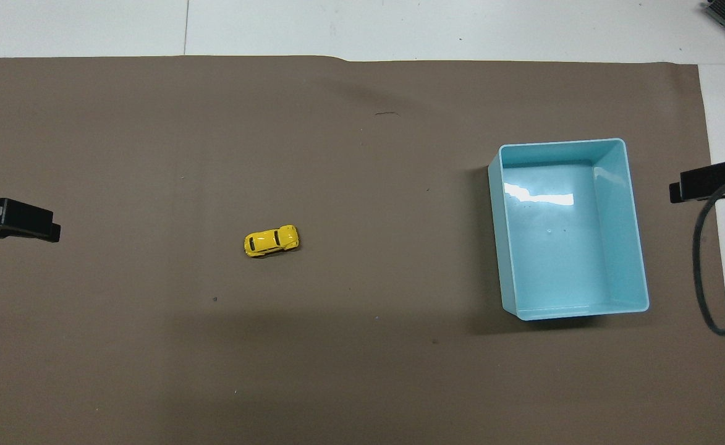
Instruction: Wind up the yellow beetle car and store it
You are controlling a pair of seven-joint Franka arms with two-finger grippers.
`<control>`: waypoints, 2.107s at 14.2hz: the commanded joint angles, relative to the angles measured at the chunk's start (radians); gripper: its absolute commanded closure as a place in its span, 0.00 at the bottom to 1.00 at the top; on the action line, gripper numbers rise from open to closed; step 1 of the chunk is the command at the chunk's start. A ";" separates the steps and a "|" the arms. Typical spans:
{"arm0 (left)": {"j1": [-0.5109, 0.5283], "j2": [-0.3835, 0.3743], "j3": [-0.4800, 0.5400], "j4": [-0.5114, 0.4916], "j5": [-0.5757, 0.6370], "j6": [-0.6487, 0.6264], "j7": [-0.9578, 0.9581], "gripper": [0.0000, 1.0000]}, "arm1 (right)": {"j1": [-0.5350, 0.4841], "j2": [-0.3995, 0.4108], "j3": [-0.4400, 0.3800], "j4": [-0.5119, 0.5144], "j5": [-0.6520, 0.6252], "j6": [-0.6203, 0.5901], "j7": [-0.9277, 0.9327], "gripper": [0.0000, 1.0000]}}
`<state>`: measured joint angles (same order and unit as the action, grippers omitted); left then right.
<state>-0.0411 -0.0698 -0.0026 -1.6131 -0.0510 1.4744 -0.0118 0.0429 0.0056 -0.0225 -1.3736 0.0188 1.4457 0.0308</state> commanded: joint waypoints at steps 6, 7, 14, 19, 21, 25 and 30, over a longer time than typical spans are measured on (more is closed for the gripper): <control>0.030 -0.021 -0.014 -0.018 0.022 -0.009 0.018 0.00 | -0.020 -0.012 0.007 -0.047 0.001 0.085 -0.032 0.00; 0.030 -0.021 -0.016 -0.018 0.022 -0.002 0.019 0.00 | -0.018 -0.013 0.006 -0.048 -0.003 0.084 -0.032 0.00; 0.009 -0.005 -0.017 -0.024 0.029 0.032 0.206 0.00 | -0.018 -0.013 0.007 -0.050 0.000 0.081 -0.028 0.00; -0.025 0.022 -0.027 -0.025 0.020 0.032 0.493 0.00 | -0.015 -0.013 0.010 -0.050 0.013 0.081 -0.025 0.00; -0.048 0.045 -0.027 -0.025 0.010 0.035 0.568 0.00 | -0.017 -0.013 0.009 -0.048 0.013 0.081 -0.025 0.00; -0.059 0.108 -0.028 -0.027 -0.036 0.078 0.771 0.00 | -0.018 -0.015 0.007 -0.048 0.013 0.053 -0.025 0.00; -0.104 0.182 -0.027 -0.077 -0.038 0.210 0.978 0.00 | -0.017 -0.015 0.009 -0.048 0.012 0.054 -0.025 0.00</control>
<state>-0.1110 0.0917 -0.0431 -1.6498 -0.0769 1.6091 0.8848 0.0405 0.0086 -0.0212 -1.4024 0.0178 1.5046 0.0307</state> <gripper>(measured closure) 0.000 0.000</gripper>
